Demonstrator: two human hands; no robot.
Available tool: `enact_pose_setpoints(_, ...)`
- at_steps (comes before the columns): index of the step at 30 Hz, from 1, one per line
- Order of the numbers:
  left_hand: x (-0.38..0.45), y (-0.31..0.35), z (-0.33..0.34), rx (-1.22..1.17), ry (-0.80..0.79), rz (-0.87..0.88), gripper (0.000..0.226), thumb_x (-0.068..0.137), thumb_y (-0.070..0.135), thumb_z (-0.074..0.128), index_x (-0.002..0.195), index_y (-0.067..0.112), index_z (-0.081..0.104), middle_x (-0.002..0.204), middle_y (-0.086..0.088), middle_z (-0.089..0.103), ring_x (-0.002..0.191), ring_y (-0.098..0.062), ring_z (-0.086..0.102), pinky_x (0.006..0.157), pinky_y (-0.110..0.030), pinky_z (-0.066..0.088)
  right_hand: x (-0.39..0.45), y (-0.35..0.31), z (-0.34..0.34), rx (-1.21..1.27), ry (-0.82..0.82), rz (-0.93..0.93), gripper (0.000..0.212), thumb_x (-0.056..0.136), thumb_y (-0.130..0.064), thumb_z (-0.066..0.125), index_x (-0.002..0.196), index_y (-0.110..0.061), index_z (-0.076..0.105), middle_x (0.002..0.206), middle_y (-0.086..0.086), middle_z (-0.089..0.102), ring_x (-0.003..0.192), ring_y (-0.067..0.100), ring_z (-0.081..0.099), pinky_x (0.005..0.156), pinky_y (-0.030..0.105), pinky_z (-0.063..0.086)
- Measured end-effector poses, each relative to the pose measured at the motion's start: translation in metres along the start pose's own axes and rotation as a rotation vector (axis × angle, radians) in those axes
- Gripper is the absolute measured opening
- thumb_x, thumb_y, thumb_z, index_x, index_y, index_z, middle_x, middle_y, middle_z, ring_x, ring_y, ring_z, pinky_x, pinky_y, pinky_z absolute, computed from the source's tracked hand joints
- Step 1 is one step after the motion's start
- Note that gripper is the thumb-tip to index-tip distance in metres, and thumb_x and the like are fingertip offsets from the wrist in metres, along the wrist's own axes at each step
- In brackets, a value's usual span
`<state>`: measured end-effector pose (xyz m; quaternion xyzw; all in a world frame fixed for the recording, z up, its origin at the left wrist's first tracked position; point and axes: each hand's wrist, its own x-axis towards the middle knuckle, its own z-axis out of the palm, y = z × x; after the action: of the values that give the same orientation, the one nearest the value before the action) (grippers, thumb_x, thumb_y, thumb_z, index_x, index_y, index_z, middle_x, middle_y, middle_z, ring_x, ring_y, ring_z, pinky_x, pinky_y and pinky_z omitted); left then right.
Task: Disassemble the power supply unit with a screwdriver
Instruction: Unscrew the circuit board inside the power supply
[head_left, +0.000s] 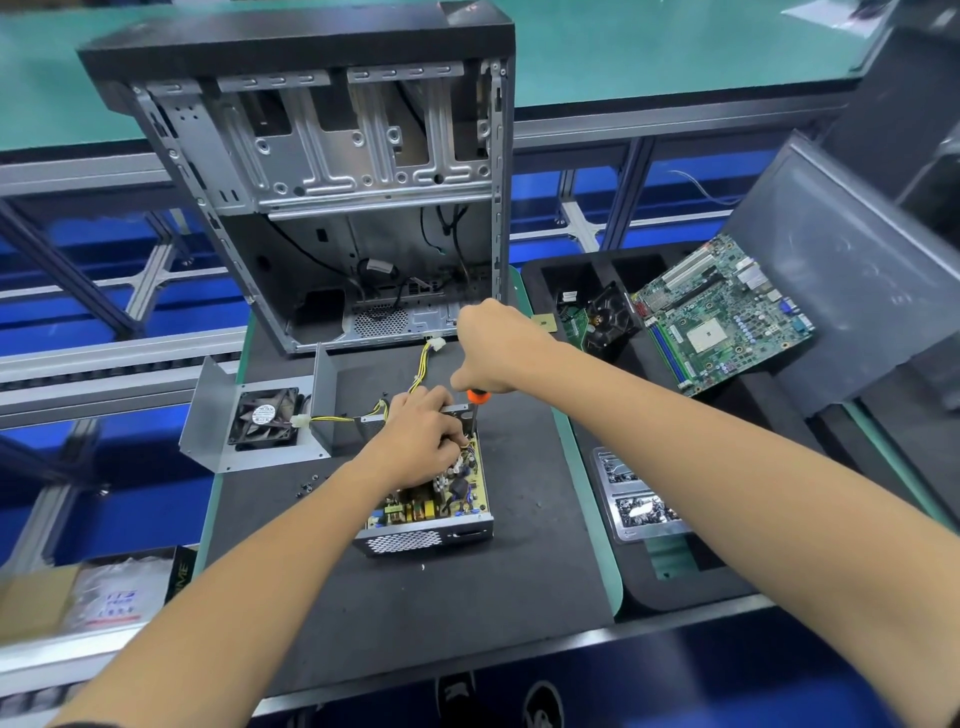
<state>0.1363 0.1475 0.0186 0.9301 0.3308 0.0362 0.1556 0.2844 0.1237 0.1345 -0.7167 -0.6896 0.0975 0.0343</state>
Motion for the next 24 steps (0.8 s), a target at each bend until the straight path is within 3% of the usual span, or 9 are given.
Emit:
enact_pose_setpoints(7, 0.0, 0.0, 0.0, 0.001, -0.013, 0.003, 0.021, 0.084, 0.021, 0.055, 0.089, 0.027, 0.075, 0.118, -0.002, 0.051, 0.105, -0.022, 0.041, 0.093, -0.033, 0.018, -0.001, -0.002, 0.001, -0.017, -0.009, 0.023, 0.039, 0.07, -0.02, 0.07, 0.058, -0.012, 0.034, 0.054, 0.001, 0.039, 0.044, 0.013, 0.033, 0.038, 0.021, 0.025)
enact_pose_setpoints(20, 0.0, 0.001, -0.002, -0.044, 0.012, -0.005, 0.019, 0.082, 0.018, 0.059, 0.088, 0.026, 0.076, 0.103, 0.001, 0.049, 0.097, -0.021, 0.041, 0.087, -0.028, 0.017, 0.013, -0.007, 0.007, 0.041, -0.003, 0.213, 0.028, 0.074, -0.01, 0.062, 0.062, -0.012, 0.038, 0.061, 0.003, 0.043, 0.049, 0.015, 0.04, 0.039, 0.022, 0.028)
enact_pose_setpoints(24, 0.0, 0.001, -0.002, -0.047, 0.03, -0.004, 0.02, 0.081, 0.017, 0.059, 0.086, 0.025, 0.076, 0.1, 0.001, 0.048, 0.094, -0.021, 0.041, 0.084, -0.029, 0.018, 0.007, -0.001, 0.002, 0.06, -0.007, 0.244, 0.028, 0.074, -0.012, 0.06, 0.06, -0.012, 0.036, 0.058, 0.003, 0.041, 0.045, 0.014, 0.035, 0.038, 0.021, 0.026)
